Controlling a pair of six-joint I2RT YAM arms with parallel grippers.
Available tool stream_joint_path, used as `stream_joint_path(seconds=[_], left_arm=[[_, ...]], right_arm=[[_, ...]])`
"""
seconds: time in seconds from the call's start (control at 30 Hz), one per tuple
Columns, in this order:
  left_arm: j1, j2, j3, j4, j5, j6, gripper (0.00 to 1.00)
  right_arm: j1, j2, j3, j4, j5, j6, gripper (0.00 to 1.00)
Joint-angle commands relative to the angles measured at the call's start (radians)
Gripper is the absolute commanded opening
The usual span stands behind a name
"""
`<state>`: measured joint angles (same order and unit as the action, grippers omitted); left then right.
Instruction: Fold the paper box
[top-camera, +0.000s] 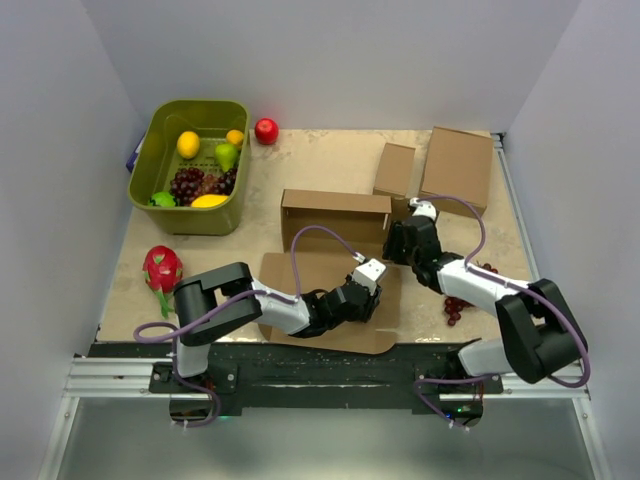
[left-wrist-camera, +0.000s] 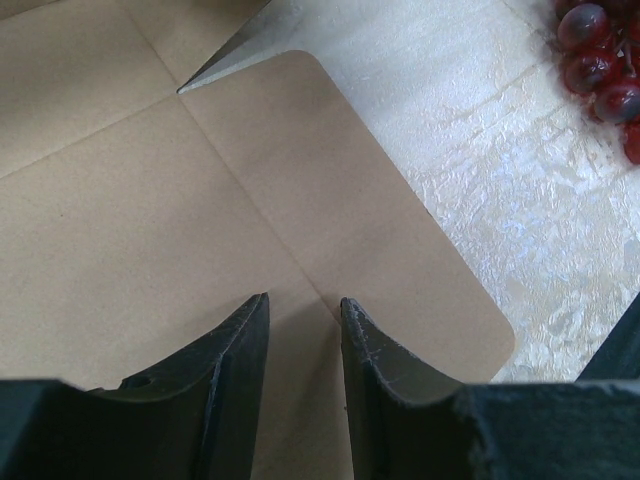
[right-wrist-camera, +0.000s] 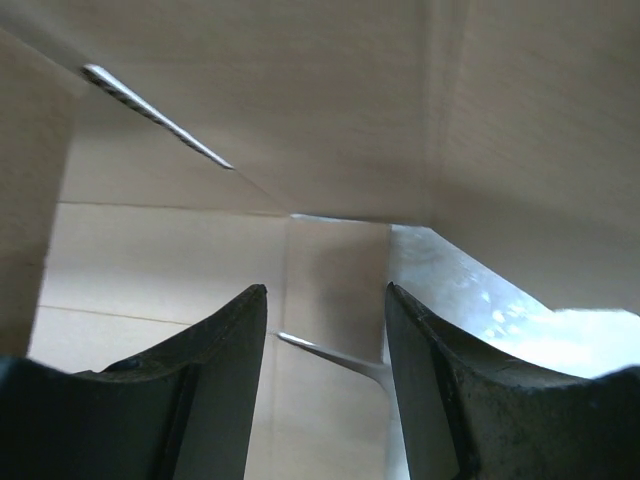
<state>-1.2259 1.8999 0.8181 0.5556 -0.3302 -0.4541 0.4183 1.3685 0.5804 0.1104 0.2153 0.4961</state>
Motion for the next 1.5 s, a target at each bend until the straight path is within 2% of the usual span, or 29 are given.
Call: stream_joint_path(seconds=[0.0, 0.47, 0.73, 1.1, 1.47], left_arm=[[-0.004, 0.008, -0.020, -0.060, 0.008, -0.024, 0.39], [-0.004, 0.021, -0.016, -0.063, 0.005, -0.026, 0.39], [0.000, 0.037, -0.023, -0.059, 0.002, -0.024, 0.38], [0.009, 0.059, -0.037, -0.033, 0.017, -0.021, 0.37], [0.016, 0.060, -0.048, -0.028, 0.020, -0.024, 0.36]], right_arm=[[-0.003, 0.018, 0.016, 0.072, -0.044, -0.010, 0.53], [0.007, -0.054, -0.019, 0.124, -0.178, 0.025, 0.51], [0.011, 0.014, -0.045, 0.202, -0.263, 0.056, 0.51], [0.048, -0.008, -0.047, 0.229, -0.298, 0.082, 0.50], [0.135, 0.082, -0.063, 0.305, -0.292, 0.134, 0.49]])
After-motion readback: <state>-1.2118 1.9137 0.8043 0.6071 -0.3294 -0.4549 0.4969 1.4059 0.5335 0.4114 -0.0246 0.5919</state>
